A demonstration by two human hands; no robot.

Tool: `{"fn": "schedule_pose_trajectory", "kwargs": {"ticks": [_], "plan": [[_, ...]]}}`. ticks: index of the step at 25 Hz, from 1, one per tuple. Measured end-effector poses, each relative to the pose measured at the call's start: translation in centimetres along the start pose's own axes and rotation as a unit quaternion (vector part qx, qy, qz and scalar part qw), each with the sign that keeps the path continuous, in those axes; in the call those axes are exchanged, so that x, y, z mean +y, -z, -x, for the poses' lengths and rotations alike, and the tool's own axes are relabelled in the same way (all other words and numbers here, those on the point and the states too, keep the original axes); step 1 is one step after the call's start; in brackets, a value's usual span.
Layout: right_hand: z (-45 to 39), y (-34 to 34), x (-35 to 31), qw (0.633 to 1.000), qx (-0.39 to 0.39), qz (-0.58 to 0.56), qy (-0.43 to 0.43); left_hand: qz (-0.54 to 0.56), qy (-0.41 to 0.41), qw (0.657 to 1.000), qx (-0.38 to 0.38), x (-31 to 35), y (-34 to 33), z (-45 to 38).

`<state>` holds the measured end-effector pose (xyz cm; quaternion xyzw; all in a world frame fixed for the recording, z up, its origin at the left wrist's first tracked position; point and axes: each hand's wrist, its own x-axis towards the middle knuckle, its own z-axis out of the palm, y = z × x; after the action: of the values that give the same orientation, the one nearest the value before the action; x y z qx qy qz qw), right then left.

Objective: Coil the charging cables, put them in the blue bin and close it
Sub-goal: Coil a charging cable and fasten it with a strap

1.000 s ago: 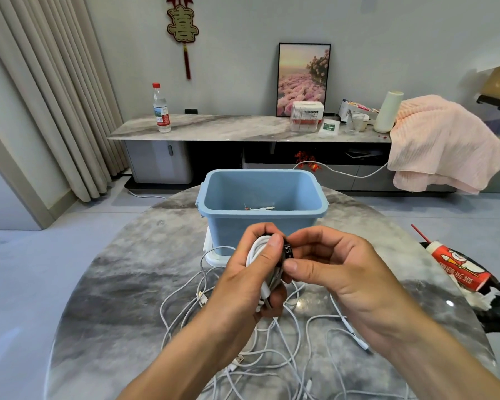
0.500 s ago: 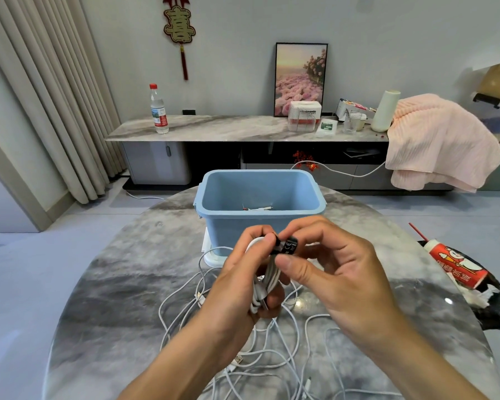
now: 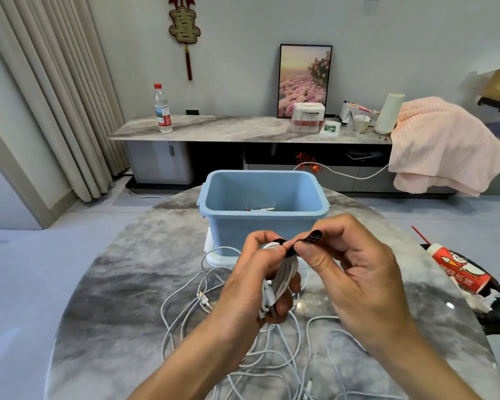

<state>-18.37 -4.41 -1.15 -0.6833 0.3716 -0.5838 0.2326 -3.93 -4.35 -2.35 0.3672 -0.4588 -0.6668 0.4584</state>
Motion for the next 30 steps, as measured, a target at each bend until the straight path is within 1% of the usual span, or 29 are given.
{"fn": "schedule_pose_trajectory", "kwargs": {"ticks": [5, 7, 9, 13, 16, 18, 21, 24, 26, 28, 30], "plan": [[-0.1, 0.2, 0.4, 0.999, -0.003, 0.036, 0.038, -0.065, -0.022, 0.998, -0.007, 0.5, 0.4, -0.1], [-0.3, 0.6, 0.4, 0.998, -0.004, 0.052, 0.034, -0.083, -0.031, 0.996, -0.020, 0.6, 0.6, -0.1], [-0.5, 0.9, 0.4, 0.999, -0.006, 0.044, 0.012, -0.101, -0.037, 0.993, -0.042, 0.7, 0.8, -0.2], [-0.6, 0.7, 0.5, 0.999, 0.004, -0.027, -0.031, -0.162, -0.088, 0.979, -0.091, 0.9, 0.8, 0.0], [-0.4, 0.1, 0.7, 0.992, -0.003, -0.097, -0.078, -0.196, -0.105, 0.970, -0.098, 1.0, 1.2, 0.2], [-0.2, -0.3, 1.0, 0.977, -0.007, -0.165, -0.138, -0.230, -0.128, 0.960, -0.092, 1.0, 1.5, 0.4], [-0.1, -0.5, 1.7, 0.946, -0.048, -0.233, -0.219, -0.271, -0.160, 0.945, -0.091, 1.3, 2.0, 0.5], [-0.3, 0.3, 2.4, 0.925, -0.068, -0.288, -0.240, -0.274, -0.171, 0.940, -0.107, 1.3, 2.0, 0.5], [-0.4, 0.7, 2.4, 0.929, -0.080, -0.276, -0.232, -0.269, -0.167, 0.942, -0.108, 1.0, 2.1, 0.4], [-0.6, 0.8, 2.1, 0.946, -0.091, -0.231, -0.210, -0.258, -0.158, 0.947, -0.109, 0.9, 2.2, 0.2], [-0.7, 0.9, 1.8, 0.959, -0.125, -0.178, -0.181, -0.253, -0.155, 0.948, -0.116, 0.9, 2.4, 0.0]]}}
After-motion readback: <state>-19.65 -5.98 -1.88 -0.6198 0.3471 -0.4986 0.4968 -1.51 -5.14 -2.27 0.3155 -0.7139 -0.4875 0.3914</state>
